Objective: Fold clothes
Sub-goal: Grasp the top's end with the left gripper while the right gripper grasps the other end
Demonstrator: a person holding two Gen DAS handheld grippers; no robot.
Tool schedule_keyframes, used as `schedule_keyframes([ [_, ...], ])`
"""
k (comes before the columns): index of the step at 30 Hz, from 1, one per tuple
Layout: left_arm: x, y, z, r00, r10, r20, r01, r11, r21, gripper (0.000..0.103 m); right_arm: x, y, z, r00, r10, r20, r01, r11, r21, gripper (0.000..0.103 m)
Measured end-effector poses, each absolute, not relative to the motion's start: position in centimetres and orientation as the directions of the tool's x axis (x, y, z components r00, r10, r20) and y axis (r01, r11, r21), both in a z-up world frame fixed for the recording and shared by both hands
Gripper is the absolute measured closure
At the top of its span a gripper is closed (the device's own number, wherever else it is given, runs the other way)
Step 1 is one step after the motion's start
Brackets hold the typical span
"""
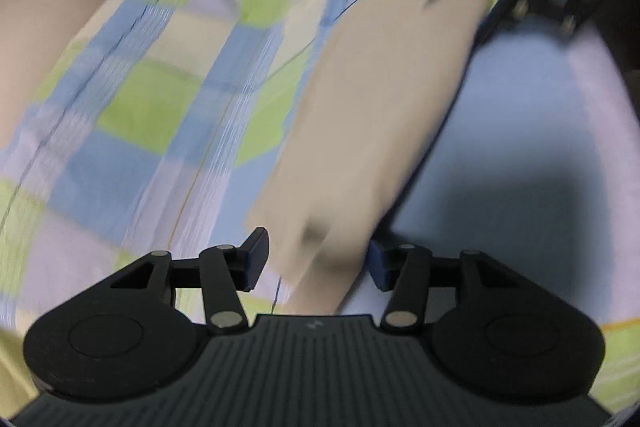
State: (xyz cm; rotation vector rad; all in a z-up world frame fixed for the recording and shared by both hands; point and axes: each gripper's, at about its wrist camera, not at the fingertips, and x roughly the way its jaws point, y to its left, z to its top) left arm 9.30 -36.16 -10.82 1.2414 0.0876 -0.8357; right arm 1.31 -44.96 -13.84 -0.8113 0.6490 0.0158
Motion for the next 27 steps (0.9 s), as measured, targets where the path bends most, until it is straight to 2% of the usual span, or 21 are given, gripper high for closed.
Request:
schedule_keyframes([
  [1,9.4,-36.1,-10.8,0.71,-0.508,-0.487,0.602,0.079,0.795,0.058,1.2,-45.5,-13.8,0.802,-0.242,-0.546,-0.241,0.705,-0.667,0.057],
  [8,7.1,-38.8,-12.1,0.682,-0.579,-0.446,0.524,-0.039,0.851,0.057,1.7,-44.9,-14.5,0.814,-0.276,-0.511,-0.239,0.643,-0.728,0.057],
  [14,10.3,-37.8,-11.6,0.732,-0.51,-0.452,0.55,0.05,0.834,0.06,2.0,-46.6,-14.7,0.803,-0.308,-0.509,-0.237,0.619,-0.748,0.057],
  [16,10.2,-38.2,-12.0,0.733,-0.505,-0.456,0.537,0.02,0.843,0.074,2.4,-46.7,-14.9,0.804,-0.312,-0.506,-0.235,0.615,-0.753,0.057],
  [18,10.1,-38.5,-12.4,0.732,-0.501,-0.462,0.529,-0.009,0.849,0.083,2.6,-46.0,-15.3,0.808,-0.32,-0.495,-0.241,0.587,-0.773,0.057],
  [20,10.1,-38.4,-12.6,0.731,-0.499,-0.465,0.531,-0.013,0.847,0.085,2.9,-45.8,-15.6,0.808,-0.321,-0.494,-0.246,0.578,-0.778,0.062],
  [22,10.2,-38.2,-12.5,0.731,-0.496,-0.469,0.541,0.001,0.841,0.085,3.3,-46.0,-15.6,0.799,-0.314,-0.514,-0.258,0.593,-0.763,0.08],
  [23,10.2,-38.0,-12.4,0.731,-0.489,-0.475,0.547,0.004,0.837,0.087,3.4,-46.1,-15.5,0.793,-0.31,-0.524,-0.262,0.602,-0.754,0.083],
  [25,10.0,-37.8,-12.5,0.73,-0.477,-0.489,0.552,-0.01,0.834,0.099,3.2,-46.0,-15.7,0.793,-0.318,-0.519,-0.258,0.597,-0.76,0.087],
  [27,9.7,-37.7,-12.6,0.733,-0.479,-0.483,0.541,-0.02,0.841,0.099,2.8,-45.8,-15.8,0.796,-0.327,-0.509,-0.249,0.59,-0.768,0.092],
])
